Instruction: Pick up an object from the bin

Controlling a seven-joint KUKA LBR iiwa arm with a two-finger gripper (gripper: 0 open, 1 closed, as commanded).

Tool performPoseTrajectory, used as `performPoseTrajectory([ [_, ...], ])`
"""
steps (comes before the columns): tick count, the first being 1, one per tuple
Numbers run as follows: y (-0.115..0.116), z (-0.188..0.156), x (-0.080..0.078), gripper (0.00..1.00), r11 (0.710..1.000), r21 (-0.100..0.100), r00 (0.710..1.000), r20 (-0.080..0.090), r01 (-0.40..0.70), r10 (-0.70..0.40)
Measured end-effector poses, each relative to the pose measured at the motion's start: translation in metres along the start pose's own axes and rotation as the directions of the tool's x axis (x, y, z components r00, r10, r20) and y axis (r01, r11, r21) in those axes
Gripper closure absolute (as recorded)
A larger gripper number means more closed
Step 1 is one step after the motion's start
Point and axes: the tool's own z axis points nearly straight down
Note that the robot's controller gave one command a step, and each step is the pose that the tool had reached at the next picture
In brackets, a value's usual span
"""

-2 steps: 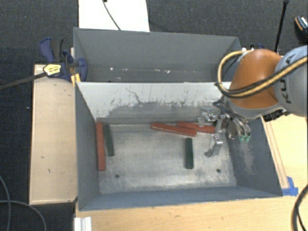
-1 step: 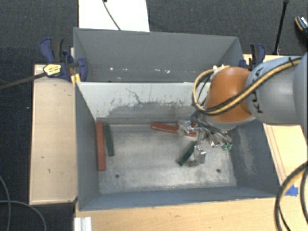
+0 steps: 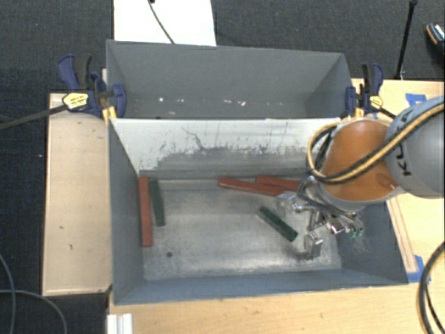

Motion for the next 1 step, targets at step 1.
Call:
performPoseTrajectory([
  [1,-0.0032,-0.0009,-0.0382,0.00,0.999,0.001,0.999,0.009,-0.052,0.052],
])
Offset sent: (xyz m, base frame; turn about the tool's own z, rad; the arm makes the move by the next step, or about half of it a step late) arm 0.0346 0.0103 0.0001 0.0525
